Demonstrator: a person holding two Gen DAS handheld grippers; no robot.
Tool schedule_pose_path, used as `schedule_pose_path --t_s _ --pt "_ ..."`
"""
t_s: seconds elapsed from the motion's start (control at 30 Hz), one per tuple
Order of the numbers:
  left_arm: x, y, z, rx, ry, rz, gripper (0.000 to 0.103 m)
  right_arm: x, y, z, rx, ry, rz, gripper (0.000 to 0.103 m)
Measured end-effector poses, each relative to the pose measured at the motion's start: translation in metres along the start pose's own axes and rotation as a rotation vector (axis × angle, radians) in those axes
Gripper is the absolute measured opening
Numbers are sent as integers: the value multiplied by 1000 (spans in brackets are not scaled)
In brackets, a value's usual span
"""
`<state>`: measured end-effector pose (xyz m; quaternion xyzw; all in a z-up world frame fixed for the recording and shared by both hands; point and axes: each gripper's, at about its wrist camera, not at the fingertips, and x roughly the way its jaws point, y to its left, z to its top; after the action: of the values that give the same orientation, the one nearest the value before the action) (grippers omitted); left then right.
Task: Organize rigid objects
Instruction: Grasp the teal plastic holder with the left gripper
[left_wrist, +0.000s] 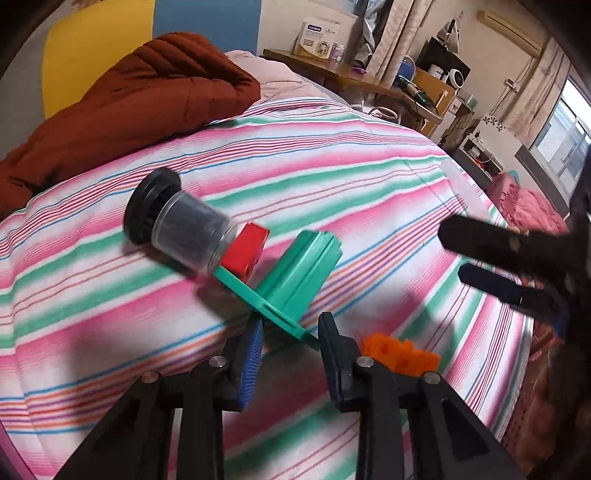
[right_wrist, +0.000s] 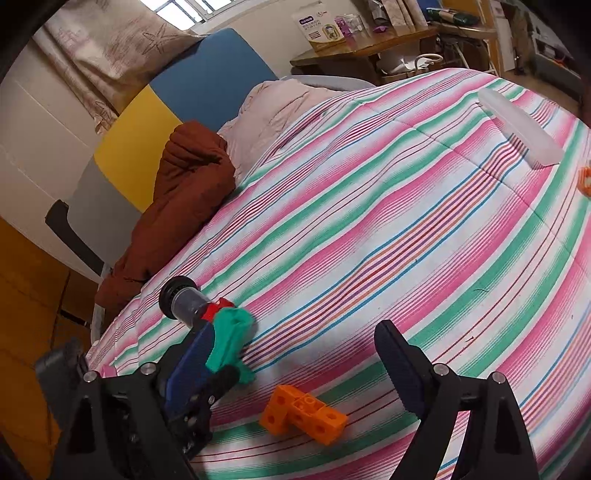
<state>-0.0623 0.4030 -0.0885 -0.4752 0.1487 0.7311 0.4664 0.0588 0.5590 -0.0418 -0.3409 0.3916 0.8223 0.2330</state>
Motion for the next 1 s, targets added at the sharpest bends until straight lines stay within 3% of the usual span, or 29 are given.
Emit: schedule_pose_path --t_s 0.23,0.33,0.67,0.8,1.0 --pt "-18 15 -31 -40 3 7 30 1 -7 1 31 9 -20 89" --pt "-33 23 -40 -46 -16 48 30 2 -9 2 36 9 -25 89" --pt "-61 -4 6 152 -106 13 30 0 -10 1 48 5 -20 89" --pt "-41 -26 30 257 -60 5 30 -2 -11 2 52 0 -7 89" --pt "3 -28 47 304 59 47 30 0 -13 3 72 11 15 89"
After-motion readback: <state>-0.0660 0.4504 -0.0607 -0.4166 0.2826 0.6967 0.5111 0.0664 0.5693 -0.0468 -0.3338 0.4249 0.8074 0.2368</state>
